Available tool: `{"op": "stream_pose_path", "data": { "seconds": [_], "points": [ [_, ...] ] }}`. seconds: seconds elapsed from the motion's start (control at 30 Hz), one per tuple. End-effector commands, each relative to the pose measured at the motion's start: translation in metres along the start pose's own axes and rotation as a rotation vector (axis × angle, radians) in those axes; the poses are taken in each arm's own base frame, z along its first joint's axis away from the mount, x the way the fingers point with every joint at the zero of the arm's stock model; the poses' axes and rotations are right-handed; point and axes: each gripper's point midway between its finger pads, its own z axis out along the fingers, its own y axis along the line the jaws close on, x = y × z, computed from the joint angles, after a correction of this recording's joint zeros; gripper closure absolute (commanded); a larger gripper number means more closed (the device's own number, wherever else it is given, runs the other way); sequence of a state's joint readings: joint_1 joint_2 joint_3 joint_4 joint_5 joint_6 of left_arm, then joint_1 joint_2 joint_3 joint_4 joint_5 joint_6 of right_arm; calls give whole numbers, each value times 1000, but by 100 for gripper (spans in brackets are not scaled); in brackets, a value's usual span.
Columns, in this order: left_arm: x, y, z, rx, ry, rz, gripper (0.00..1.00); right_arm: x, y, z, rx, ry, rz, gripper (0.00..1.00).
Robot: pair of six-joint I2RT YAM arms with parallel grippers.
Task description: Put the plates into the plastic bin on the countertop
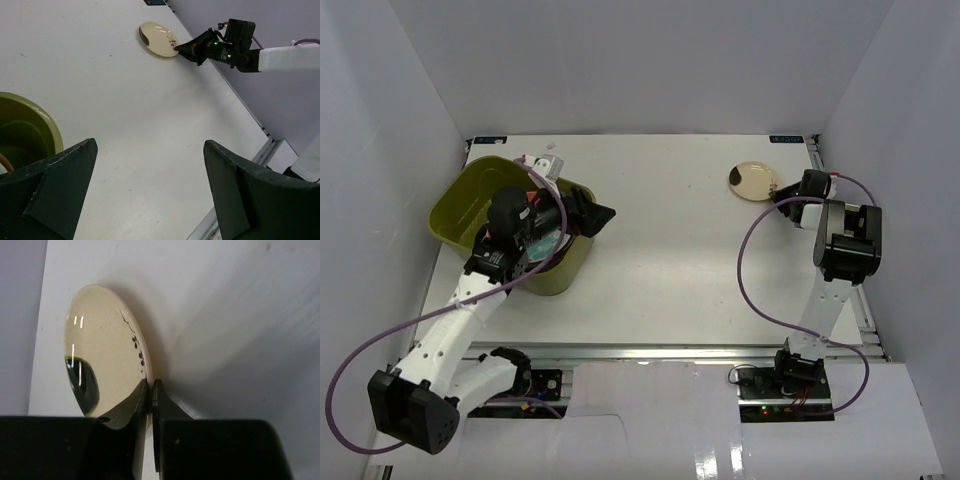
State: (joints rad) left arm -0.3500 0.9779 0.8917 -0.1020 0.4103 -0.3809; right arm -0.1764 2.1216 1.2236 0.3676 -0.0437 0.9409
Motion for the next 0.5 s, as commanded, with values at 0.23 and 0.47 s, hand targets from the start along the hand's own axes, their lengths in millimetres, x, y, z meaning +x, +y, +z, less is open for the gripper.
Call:
{"op": "stream_pose_path", "data": {
  "seconds": [0.23, 0.47],
  "points": [
    [-25, -33, 33, 153, 98, -135, 2, 42, 129, -183, -576, 48, -75, 92],
    [-11, -46, 70, 104, 173, -177, 2, 119, 160, -271, -769, 173, -200, 92]
  ]
}}
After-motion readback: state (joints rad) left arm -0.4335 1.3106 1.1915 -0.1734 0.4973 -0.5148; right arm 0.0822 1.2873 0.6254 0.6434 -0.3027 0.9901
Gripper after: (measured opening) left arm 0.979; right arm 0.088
